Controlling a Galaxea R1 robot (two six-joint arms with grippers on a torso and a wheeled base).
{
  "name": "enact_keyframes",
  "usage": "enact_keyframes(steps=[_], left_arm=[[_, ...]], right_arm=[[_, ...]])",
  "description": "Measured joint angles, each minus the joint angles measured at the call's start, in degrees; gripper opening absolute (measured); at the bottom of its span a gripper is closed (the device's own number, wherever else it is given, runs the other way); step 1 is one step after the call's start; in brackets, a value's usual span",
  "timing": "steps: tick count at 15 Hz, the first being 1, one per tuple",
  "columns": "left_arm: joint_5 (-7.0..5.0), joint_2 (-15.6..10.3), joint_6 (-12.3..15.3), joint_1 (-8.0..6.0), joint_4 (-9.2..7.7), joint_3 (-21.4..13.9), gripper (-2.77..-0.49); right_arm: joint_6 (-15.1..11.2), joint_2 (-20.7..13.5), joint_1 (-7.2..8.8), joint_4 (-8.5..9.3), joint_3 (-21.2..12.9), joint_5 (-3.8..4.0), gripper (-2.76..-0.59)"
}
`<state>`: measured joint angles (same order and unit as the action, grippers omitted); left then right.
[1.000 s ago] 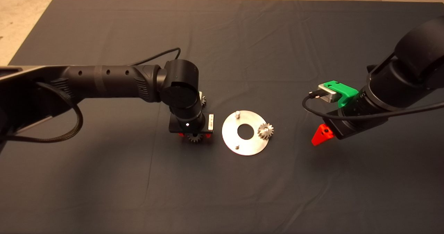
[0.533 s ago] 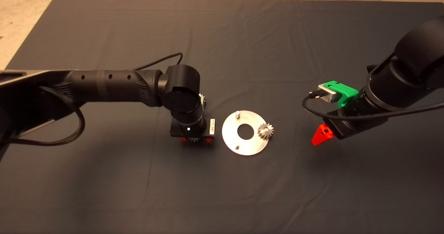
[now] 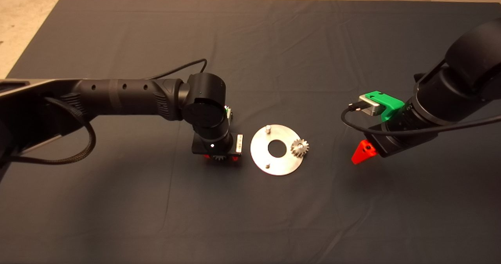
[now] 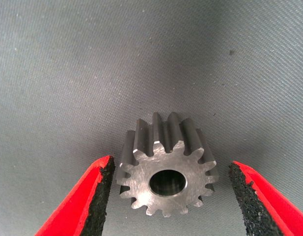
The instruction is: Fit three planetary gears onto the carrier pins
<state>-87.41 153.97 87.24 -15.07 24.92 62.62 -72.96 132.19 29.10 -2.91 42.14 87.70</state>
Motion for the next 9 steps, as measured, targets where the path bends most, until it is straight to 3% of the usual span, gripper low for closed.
enact_keyframes(steps=[9], left_arm=[[0.0, 0.0, -2.15, 0.01, 2.52, -0.09, -1.61]], right_arm=[[0.0, 0.0, 0.0, 0.0, 0.0, 0.0, -0.89]])
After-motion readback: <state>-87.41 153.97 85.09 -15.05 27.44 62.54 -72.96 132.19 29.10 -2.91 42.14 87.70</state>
